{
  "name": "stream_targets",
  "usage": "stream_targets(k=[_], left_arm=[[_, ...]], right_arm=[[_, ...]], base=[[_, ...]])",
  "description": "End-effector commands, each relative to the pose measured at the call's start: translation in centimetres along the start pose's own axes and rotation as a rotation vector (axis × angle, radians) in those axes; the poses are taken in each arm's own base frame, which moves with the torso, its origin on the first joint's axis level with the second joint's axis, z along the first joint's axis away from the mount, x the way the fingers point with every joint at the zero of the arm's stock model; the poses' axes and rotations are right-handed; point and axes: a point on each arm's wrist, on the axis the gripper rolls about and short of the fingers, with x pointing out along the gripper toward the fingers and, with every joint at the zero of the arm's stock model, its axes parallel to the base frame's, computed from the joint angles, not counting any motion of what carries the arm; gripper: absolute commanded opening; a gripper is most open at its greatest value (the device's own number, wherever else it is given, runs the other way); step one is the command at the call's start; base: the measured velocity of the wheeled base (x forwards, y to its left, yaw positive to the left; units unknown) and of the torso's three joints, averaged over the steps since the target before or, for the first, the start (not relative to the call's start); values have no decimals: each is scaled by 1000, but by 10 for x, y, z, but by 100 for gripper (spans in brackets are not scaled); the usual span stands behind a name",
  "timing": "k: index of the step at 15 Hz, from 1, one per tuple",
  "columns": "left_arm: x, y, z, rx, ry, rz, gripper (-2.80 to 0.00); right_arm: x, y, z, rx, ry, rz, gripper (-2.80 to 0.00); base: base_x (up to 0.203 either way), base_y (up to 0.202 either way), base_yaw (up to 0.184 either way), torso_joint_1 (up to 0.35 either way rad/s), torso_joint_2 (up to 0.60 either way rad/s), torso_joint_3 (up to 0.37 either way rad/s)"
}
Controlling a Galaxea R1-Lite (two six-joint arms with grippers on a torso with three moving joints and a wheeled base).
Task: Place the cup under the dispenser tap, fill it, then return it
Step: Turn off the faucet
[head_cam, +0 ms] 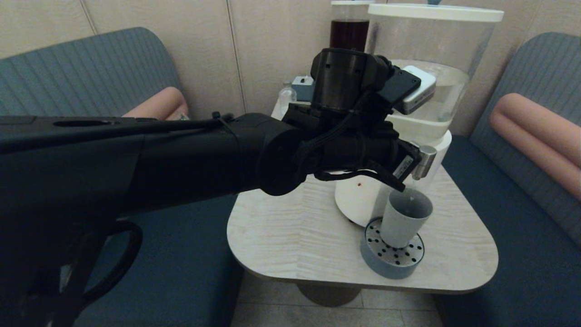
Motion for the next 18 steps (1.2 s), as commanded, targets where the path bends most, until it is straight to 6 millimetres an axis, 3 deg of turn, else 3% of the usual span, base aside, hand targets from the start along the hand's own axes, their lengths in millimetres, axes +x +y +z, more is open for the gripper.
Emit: stream_targets(k=[1,18], left_arm=[[3,-1,-3,2,3,-3,-280],[20,-2,-2,27,-140,34,-280]], right_arm=[[0,0,0,0,1,0,-280],[0,0,0,0,1,0,-280]], base=[[0,0,0,0,0,0],[0,0,0,0,0,0]])
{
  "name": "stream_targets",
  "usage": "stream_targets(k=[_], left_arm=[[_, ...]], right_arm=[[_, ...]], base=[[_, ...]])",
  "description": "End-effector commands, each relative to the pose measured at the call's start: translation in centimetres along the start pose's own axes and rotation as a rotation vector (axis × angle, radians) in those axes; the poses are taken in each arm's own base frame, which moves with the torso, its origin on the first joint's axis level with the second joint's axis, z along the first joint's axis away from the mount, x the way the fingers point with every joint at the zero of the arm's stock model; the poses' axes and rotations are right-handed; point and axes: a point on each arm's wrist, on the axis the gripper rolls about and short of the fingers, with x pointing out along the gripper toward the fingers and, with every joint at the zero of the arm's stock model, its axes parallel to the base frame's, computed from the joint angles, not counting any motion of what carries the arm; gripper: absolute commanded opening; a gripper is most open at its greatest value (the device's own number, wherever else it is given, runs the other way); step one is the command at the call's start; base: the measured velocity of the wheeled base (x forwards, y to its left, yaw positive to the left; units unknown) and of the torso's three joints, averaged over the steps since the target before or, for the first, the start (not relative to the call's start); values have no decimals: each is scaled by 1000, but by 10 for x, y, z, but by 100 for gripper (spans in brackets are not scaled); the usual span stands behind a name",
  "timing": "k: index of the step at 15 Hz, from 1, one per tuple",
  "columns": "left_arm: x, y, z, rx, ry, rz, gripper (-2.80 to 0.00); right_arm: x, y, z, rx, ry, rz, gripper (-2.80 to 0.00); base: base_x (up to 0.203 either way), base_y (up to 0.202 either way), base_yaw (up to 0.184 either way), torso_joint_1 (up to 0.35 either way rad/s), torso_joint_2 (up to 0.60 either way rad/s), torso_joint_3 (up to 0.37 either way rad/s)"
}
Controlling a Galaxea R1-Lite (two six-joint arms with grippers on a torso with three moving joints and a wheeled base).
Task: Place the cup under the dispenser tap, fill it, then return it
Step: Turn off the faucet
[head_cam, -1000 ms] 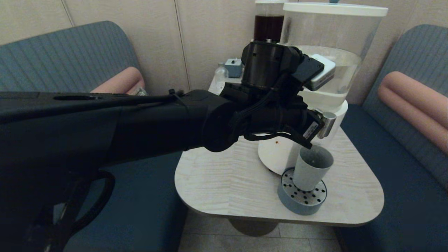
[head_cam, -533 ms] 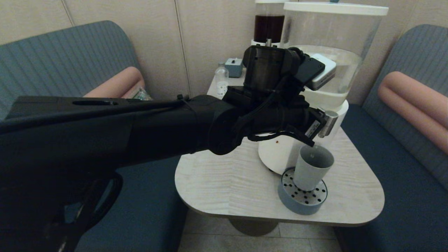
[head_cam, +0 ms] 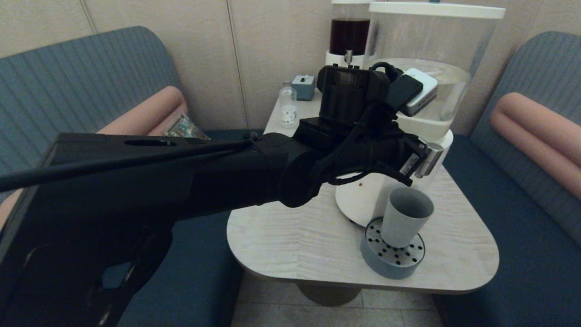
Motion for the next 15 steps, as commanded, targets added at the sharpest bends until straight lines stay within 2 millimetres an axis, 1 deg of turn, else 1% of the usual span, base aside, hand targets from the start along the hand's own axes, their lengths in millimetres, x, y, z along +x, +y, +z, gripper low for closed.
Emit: stream_targets(k=[1,11,13,15], left_arm=[[1,-3,0,2,-1,-9,-280],[5,-5,-5,0,5,-19,-280],[4,-4,-3,2,-6,-12,-280],[-2,-3,4,-3,-9,-7,-280]], right_arm=[[0,0,0,0,1,0,-280],[0,0,0,0,1,0,-280],[0,0,0,0,1,0,-280],[0,0,0,0,1,0,-280]], base=[[0,0,0,0,0,0],[0,0,0,0,0,0],[0,0,0,0,0,0],[0,0,0,0,0,0]])
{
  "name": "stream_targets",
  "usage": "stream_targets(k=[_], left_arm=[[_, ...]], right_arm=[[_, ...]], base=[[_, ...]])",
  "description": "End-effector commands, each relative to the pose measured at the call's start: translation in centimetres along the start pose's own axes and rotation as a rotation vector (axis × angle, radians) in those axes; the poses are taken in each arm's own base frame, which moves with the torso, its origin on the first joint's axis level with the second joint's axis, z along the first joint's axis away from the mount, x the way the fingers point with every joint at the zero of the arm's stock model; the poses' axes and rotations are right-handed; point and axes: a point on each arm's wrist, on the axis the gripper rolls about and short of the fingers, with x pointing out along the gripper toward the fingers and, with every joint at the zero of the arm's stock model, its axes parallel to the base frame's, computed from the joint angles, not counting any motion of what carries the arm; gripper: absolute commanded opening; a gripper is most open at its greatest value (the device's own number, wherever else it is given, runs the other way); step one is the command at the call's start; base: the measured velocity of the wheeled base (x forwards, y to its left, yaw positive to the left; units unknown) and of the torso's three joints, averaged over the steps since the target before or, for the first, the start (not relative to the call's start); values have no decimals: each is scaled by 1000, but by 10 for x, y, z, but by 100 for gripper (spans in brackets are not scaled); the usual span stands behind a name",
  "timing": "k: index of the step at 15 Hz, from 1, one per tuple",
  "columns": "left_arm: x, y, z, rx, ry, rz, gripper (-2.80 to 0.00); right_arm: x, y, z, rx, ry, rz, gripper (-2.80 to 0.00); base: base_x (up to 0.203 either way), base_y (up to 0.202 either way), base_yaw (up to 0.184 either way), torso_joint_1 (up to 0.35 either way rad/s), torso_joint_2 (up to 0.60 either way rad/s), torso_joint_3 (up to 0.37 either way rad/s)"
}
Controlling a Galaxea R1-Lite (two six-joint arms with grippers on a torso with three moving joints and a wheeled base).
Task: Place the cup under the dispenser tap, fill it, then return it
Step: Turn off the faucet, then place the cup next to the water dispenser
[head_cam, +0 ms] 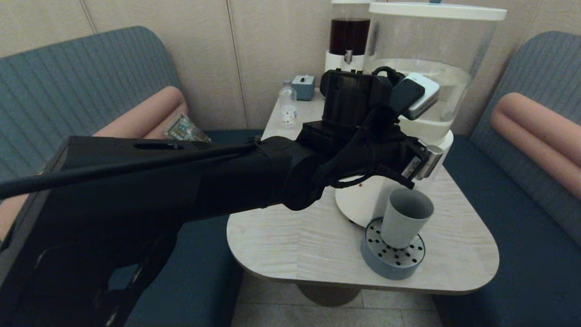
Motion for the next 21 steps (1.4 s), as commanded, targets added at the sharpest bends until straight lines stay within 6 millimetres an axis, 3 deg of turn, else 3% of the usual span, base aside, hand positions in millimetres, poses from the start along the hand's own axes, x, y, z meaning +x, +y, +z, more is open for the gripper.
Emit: stream_targets(k=[1,4,10,16,18,19,21], left_arm=[[-10,3,13,3,-24,8,-280],[-33,8,40,-4,-45,16,-280],[-103,18,89,-50,-32,31,-280],[-207,18,123,-192,-22,146,-280],[-237,13,120,-274,-83,229,-280],[-246,8,109,-323,-83,237,-280],[-263,-9,63,-408,-13,209,-280]], right_arm=[[0,0,0,0,0,0,-280],[0,0,0,0,1,0,-280],[0,0,0,0,2,0,-280],[0,0,0,0,0,0,-280],[0,0,0,0,0,0,-280],[0,0,0,0,0,0,-280],[0,0,0,0,0,0,-280]], base=[[0,0,0,0,0,0],[0,0,0,0,0,0],[0,0,0,0,0,0],[0,0,0,0,0,0],[0,0,0,0,0,0],[0,0,0,0,0,0],[0,0,0,0,0,0]])
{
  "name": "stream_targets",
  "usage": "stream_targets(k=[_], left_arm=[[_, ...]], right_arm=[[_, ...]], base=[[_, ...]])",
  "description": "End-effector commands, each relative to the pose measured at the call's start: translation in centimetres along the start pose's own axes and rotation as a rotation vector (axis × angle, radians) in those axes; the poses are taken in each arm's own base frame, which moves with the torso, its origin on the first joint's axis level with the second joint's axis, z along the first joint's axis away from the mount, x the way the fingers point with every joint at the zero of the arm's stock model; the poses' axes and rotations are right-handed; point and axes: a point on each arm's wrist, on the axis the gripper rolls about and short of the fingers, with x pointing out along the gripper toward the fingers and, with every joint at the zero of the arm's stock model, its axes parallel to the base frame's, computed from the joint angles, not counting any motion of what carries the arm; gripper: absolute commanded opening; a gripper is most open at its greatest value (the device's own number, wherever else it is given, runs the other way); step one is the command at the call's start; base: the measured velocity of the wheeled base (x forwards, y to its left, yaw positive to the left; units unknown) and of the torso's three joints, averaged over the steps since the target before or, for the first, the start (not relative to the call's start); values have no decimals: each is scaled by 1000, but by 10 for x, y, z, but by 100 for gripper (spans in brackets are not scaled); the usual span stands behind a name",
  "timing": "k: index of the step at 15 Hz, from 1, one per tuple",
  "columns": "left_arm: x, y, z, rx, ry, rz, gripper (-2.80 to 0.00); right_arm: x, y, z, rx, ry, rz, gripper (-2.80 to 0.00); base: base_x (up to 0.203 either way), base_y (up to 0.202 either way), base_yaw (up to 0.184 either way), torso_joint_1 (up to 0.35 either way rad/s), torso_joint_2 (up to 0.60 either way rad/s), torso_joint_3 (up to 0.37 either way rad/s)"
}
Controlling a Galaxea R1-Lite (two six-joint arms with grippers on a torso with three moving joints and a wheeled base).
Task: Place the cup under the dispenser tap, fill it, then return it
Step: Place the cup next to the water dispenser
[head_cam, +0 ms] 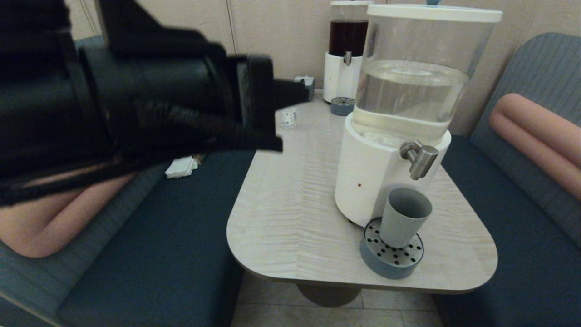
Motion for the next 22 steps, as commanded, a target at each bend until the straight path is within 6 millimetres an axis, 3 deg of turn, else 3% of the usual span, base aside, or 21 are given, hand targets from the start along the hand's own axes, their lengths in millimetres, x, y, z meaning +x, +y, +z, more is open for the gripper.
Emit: stream_targets(k=[1,3,5,8,10,12,14,15,18,22], left_arm=[[-34,6,-34,-31,39,-13,-280],[-44,15,-89,-47,127,-55,-280],[-37,21,-117,-34,72,-123,-280],[20,29,-147,-14,-26,-169,-280],[56,36,-180,6,-63,-187,-280],[78,39,-207,41,-63,-216,-280],[95,41,-215,74,-98,-246,-280],[101,40,-215,85,-114,-255,0],[113,35,-219,90,-122,-289,0],[131,27,-240,105,-89,-317,0]], right_arm=[[0,0,0,0,1,0,-280],[0,0,0,0,1,0,-280],[0,0,0,0,1,0,-280],[0,0,0,1,1,0,-280],[0,0,0,0,1,0,-280],[0,0,0,1,1,0,-280],[0,0,0,0,2,0,-280],[0,0,0,2,1,0,-280],[0,0,0,0,1,0,-280],[0,0,0,0,1,0,-280]], base=[[0,0,0,0,0,0],[0,0,0,0,0,0],[0,0,0,0,0,0],[0,0,0,0,0,0],[0,0,0,0,0,0],[0,0,0,0,0,0],[0,0,0,0,0,0],[0,0,0,0,0,0],[0,0,0,0,0,0],[0,0,0,0,0,0]])
